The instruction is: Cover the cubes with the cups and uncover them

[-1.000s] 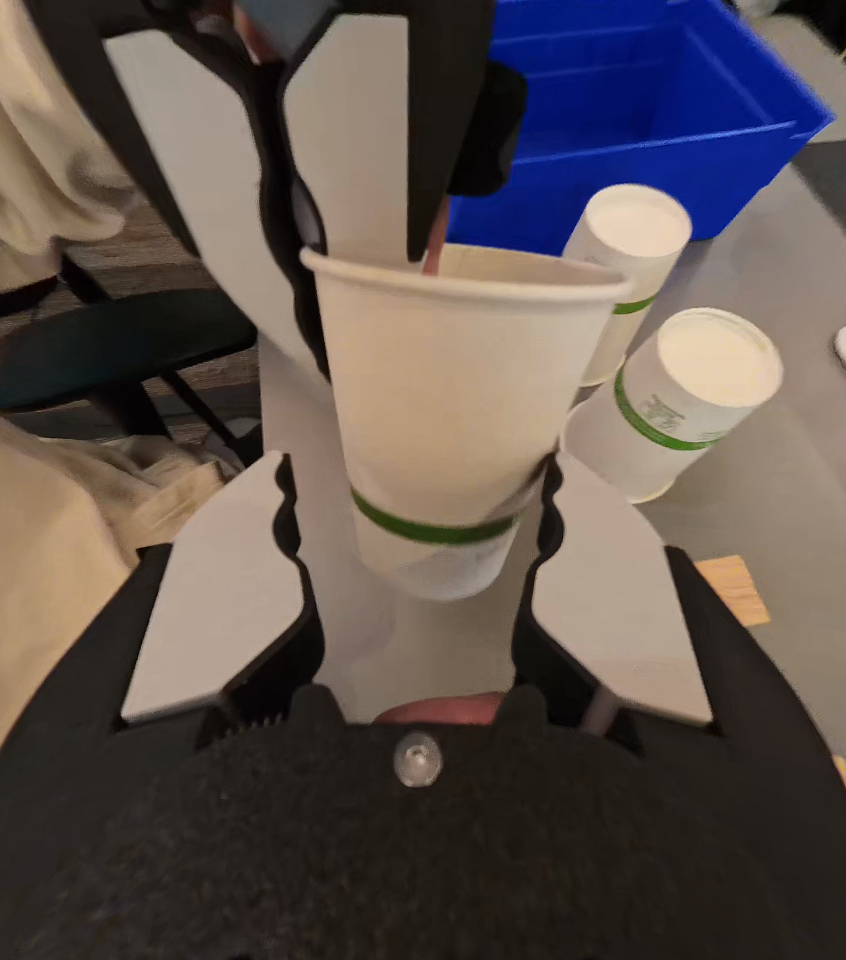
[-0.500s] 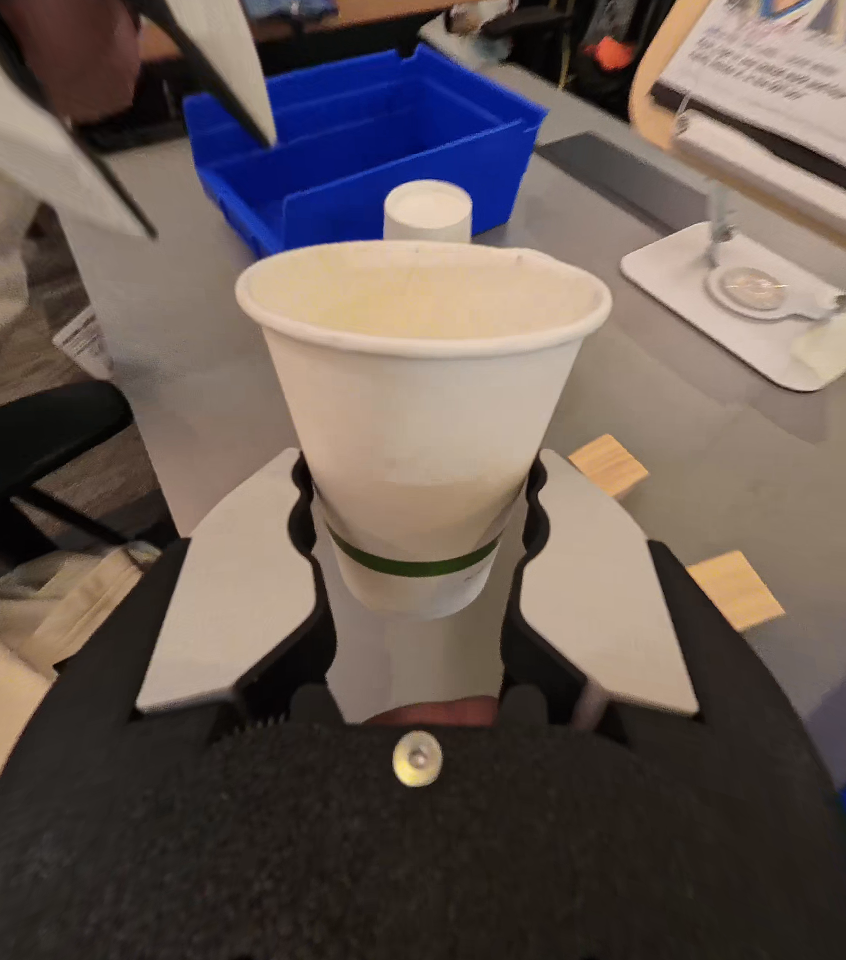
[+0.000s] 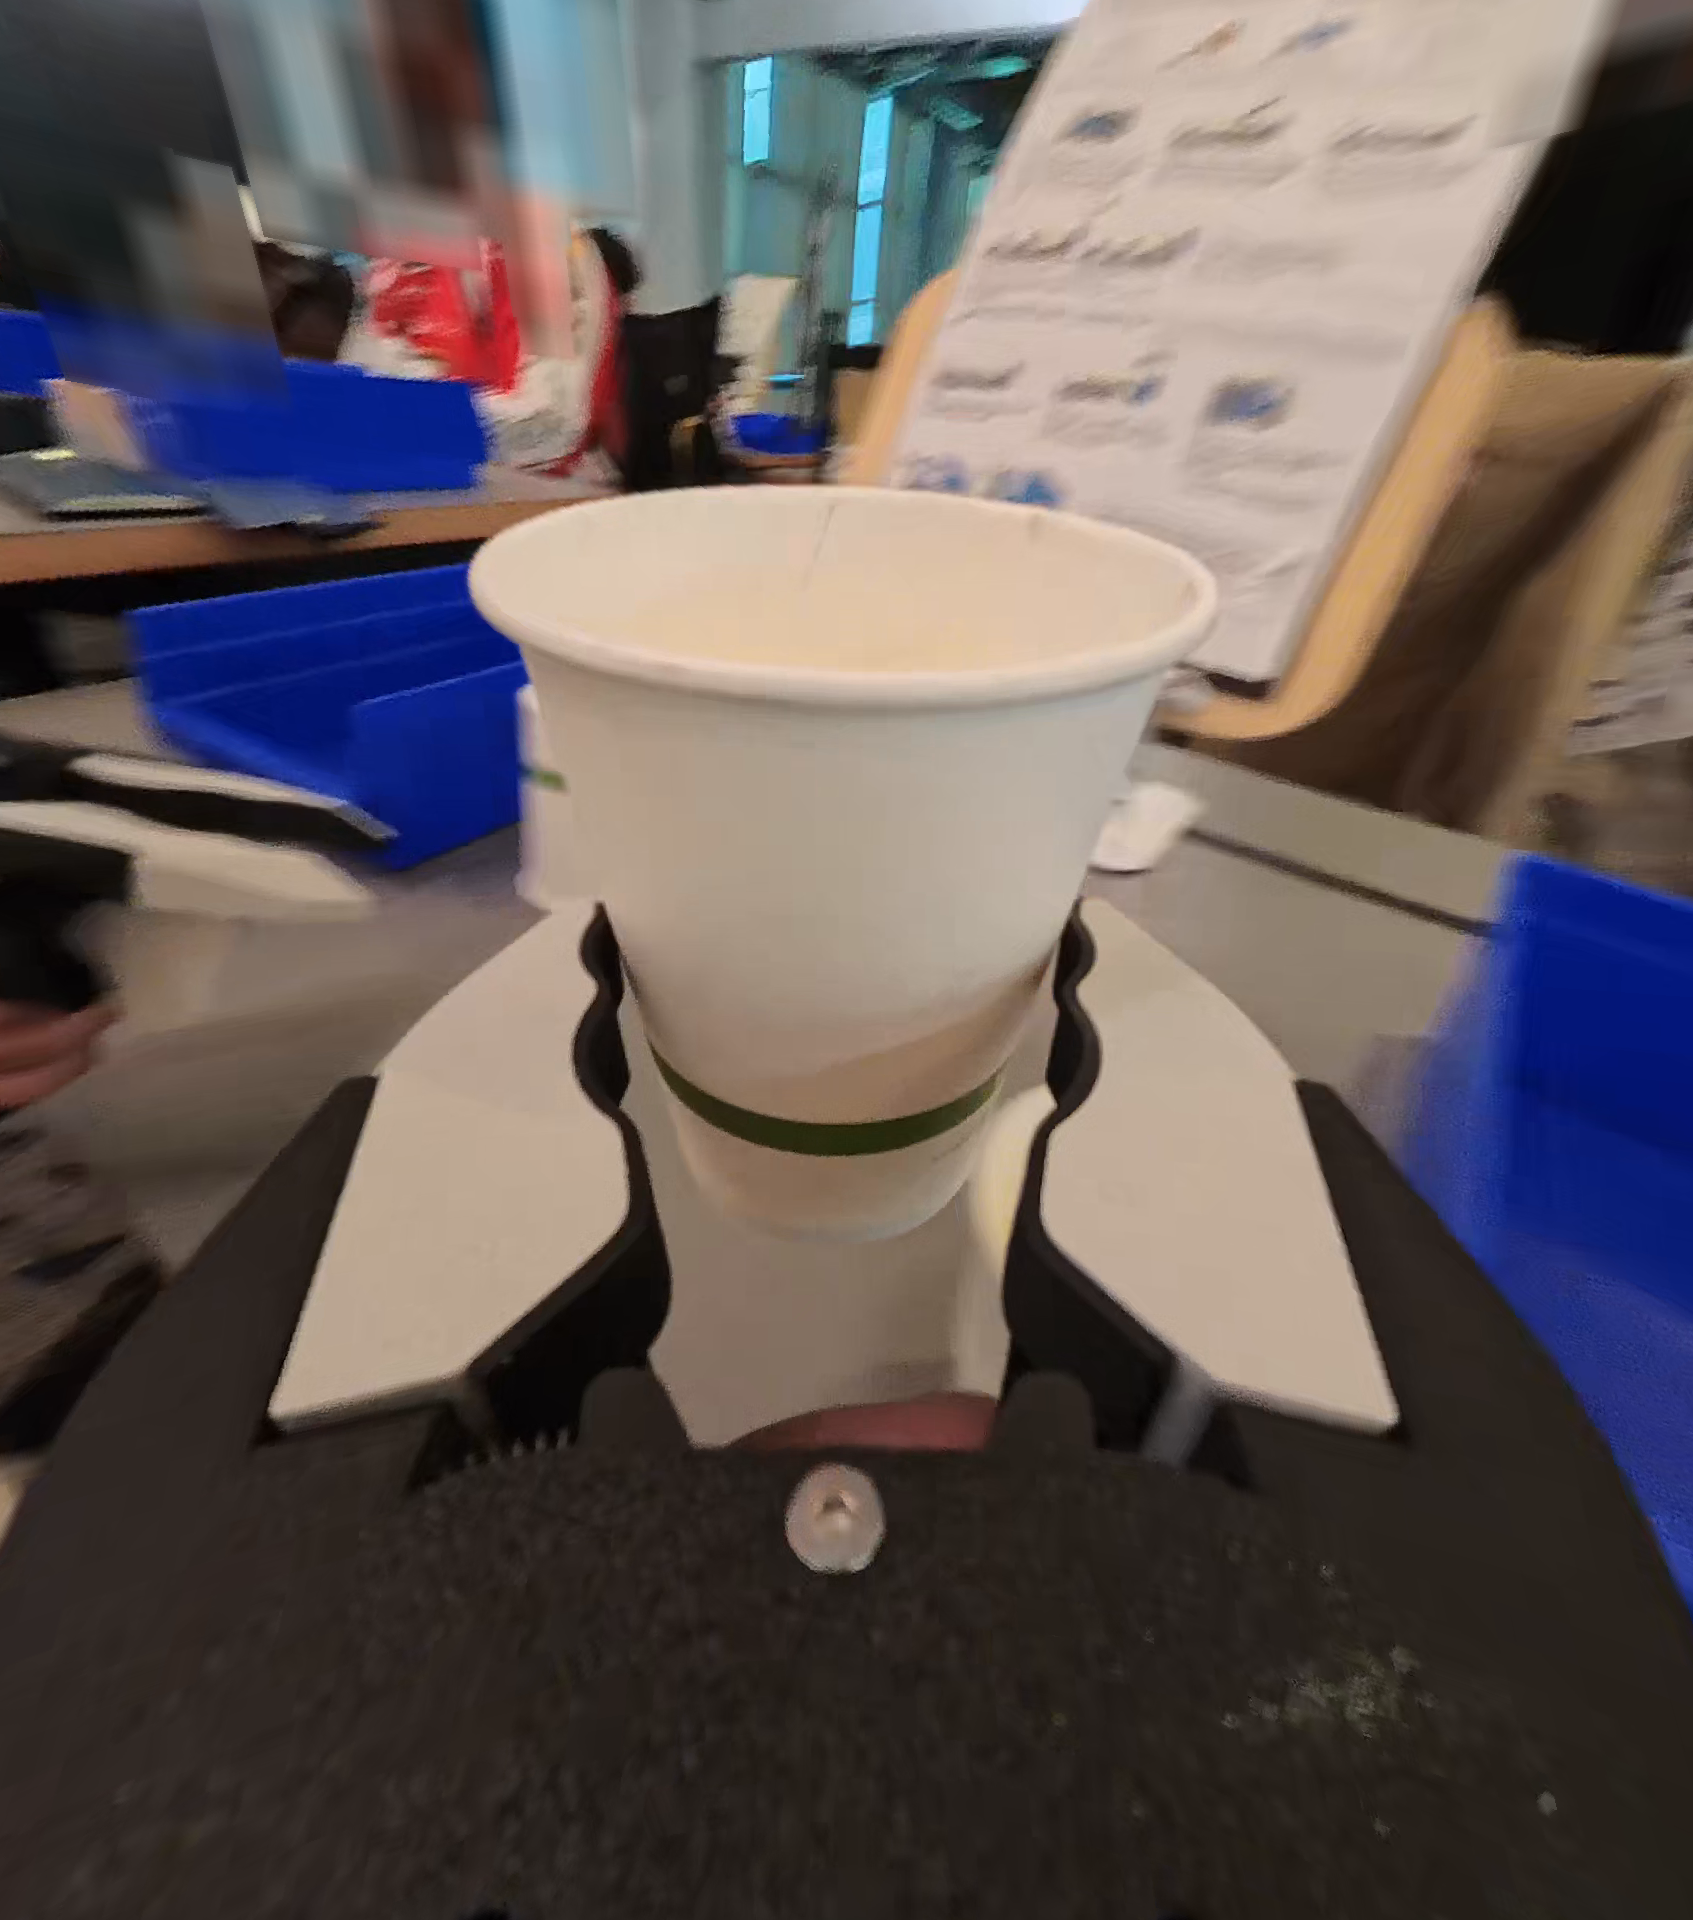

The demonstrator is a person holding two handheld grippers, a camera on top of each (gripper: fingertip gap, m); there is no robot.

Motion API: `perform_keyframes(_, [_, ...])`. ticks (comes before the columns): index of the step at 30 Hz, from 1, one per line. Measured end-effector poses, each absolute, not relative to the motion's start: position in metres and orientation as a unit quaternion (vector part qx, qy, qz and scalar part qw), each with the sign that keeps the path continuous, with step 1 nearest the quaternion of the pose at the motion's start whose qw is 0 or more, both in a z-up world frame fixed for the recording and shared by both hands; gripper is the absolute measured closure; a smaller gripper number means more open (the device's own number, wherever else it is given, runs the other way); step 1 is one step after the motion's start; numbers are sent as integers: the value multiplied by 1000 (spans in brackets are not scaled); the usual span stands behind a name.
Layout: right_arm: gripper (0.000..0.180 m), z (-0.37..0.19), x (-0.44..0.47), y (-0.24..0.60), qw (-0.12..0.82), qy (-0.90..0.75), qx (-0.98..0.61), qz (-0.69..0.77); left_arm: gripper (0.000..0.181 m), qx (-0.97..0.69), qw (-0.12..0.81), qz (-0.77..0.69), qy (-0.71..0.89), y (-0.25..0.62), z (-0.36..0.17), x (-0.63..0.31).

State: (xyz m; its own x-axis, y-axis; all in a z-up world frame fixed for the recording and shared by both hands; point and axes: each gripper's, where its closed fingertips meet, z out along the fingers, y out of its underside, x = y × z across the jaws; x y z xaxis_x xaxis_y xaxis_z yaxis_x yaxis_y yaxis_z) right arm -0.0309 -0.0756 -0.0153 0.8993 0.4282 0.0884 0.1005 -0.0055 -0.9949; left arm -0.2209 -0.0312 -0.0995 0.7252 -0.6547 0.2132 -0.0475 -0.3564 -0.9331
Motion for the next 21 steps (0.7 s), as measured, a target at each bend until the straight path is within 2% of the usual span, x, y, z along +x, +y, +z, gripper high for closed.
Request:
perform_keyframes(2, [100, -2, 14, -74, 689, -138, -705, 98, 113, -767, 530, -279, 232, -29, -99, -223])
perform_keyframes(5, [99, -11, 52, -61, 664, -100, -734, 102, 114, -771, 515, -291, 236, -31, -103, -219])
perform_keyframes(13, [98, -56, 44, -31, 555, -150, -812, 101, 114, -772, 500, -273, 284, -41, -113, -208])
perform_keyframes(21, [98, -74, 49, -37, 511, -176, -835, 101, 116, -766, 492, -271, 312, -48, -117, -201])
